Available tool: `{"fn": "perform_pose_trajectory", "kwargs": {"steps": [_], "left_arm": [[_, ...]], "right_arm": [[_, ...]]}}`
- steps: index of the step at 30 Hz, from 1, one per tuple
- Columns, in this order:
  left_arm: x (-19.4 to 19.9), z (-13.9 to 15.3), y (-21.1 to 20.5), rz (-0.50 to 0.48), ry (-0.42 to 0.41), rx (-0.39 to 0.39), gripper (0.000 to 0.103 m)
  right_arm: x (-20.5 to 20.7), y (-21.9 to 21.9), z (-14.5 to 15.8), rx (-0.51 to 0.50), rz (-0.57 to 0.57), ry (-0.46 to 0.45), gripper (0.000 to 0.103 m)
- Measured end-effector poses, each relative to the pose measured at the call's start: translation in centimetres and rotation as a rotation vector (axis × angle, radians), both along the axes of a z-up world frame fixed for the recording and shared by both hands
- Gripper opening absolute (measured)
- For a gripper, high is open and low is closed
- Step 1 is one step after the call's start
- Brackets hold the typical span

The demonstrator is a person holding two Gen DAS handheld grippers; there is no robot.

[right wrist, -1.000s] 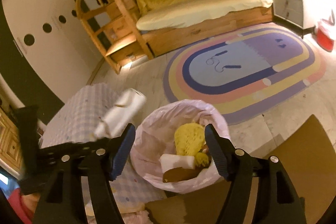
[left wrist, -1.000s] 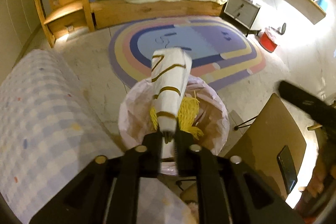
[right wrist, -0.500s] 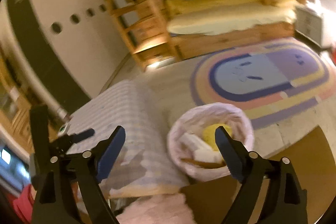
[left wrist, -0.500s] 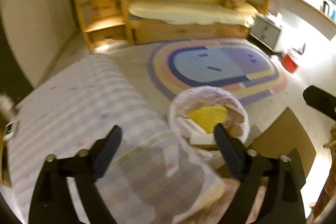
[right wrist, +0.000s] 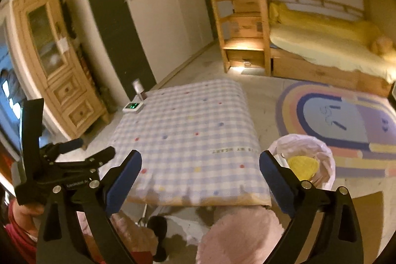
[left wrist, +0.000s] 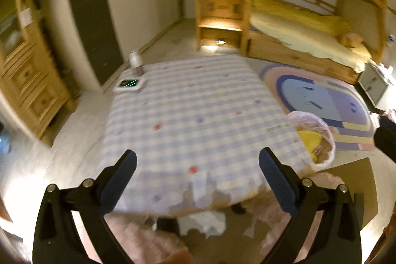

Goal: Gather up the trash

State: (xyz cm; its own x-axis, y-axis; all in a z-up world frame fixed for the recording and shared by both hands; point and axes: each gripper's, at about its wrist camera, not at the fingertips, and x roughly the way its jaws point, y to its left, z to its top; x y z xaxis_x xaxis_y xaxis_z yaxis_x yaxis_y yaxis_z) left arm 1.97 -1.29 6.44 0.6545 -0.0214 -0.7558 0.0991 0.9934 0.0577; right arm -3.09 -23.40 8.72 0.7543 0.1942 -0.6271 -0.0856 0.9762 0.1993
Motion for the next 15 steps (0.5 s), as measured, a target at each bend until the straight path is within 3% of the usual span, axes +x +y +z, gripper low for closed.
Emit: {"fn": "perform_pose_trajectory", "kwargs": {"steps": [5, 15], "left_arm": [[-2.6, 1.3, 2.4, 0.052, -0.005, 0.025, 0.096], [-4.7, 2.7, 3.3, 0.045, -0.043, 0.016, 0.096]], "right_arm": [[-1.7, 2.2, 1.4, -0.058, 0.007, -0.002, 0.095], [-2.8, 3.0, 2.0, -0.128, -0.014, 0.011, 0.095]]}}
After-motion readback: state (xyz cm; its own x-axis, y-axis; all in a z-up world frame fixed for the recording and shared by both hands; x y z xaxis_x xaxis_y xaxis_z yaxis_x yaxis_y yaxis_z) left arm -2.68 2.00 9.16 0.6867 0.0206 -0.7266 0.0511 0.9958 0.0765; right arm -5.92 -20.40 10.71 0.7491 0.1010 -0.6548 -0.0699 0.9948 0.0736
